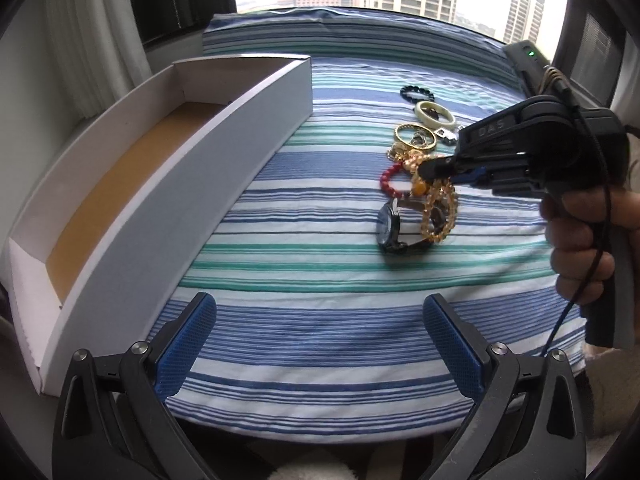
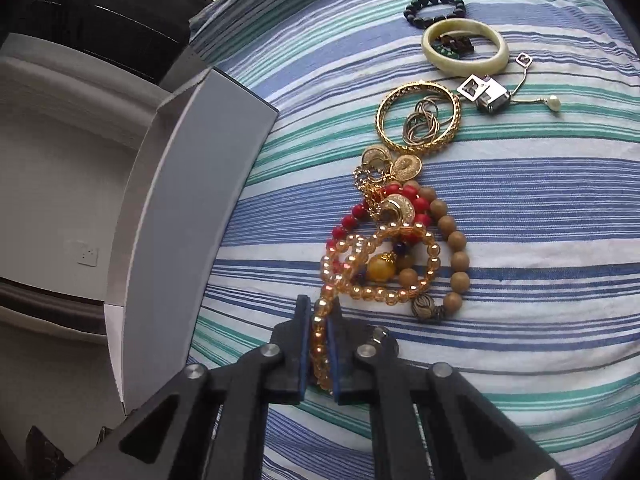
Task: Organize jewelry
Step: 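Grasp the golden bead necklace with the right tool and lift it, then grasp the black watch with the left tool while the right tool holds the necklace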
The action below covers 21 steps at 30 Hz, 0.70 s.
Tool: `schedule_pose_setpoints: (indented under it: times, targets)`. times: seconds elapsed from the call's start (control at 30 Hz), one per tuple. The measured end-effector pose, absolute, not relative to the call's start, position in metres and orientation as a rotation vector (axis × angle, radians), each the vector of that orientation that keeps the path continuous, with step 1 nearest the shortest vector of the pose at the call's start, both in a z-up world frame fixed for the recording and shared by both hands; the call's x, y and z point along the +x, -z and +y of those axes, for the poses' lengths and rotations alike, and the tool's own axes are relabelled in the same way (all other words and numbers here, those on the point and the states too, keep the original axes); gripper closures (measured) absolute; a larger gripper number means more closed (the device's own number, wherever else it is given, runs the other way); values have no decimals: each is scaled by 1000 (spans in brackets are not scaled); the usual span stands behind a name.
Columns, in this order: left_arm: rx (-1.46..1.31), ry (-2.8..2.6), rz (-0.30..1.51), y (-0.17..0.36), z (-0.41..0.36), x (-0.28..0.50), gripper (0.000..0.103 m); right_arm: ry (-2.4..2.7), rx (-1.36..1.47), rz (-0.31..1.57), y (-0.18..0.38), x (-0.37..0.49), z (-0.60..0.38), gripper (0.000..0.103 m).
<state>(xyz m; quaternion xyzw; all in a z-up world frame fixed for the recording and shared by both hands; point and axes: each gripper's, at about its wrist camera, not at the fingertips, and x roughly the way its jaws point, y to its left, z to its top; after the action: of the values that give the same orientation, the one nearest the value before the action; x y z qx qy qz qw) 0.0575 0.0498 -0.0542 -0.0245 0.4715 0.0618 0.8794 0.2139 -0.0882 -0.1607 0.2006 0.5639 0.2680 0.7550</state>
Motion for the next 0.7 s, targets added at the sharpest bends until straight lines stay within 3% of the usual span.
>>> schedule_pose_setpoints:
  times: [0.3,0.6,0.63,0.7]
  targets:
    - [-13,-31,996,68,35,83,1,-571,331,930,69,150,-151,95]
    - [38,13,1027,105,11,151,2,-508,287,842,55,95,-193,95]
    - [45,1,1038,111,9,157,5,-504,290,841,56,90,-195,95]
    - [25,-8,1057,119,9,167,27,-492,283,838,57,83,-200,95]
